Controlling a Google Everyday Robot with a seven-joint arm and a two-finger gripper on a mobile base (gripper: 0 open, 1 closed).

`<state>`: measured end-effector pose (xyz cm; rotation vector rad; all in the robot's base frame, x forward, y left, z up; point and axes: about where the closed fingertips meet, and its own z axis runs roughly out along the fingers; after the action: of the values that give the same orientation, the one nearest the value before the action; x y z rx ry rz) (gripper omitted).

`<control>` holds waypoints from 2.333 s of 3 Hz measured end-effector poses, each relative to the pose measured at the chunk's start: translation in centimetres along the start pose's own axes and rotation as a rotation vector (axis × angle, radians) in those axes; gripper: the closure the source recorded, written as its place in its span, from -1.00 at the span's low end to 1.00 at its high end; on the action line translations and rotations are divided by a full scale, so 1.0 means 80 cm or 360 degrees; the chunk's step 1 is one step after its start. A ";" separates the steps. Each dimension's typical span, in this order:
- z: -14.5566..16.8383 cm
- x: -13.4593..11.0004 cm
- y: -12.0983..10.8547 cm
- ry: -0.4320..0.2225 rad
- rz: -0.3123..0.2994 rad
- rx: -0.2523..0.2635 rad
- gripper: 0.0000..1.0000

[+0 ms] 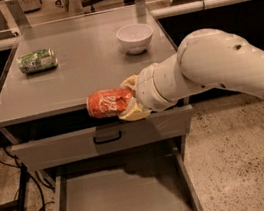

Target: Pick coke can from middle drawer and place on counter

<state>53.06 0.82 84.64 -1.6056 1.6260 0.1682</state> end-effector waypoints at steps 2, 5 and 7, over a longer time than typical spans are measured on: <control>0.031 -0.009 -0.060 -0.0044 0.0007 -0.0006 1.00; 0.094 -0.051 -0.129 -0.0159 -0.0003 -0.0152 1.00; 0.147 -0.057 -0.139 -0.0121 -0.0002 -0.0271 1.00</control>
Offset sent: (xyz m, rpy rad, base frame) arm 0.0940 0.0159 0.0178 0.0683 0.0003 0.0082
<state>67.44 9.60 84.71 -1.7060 1.5874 0.3718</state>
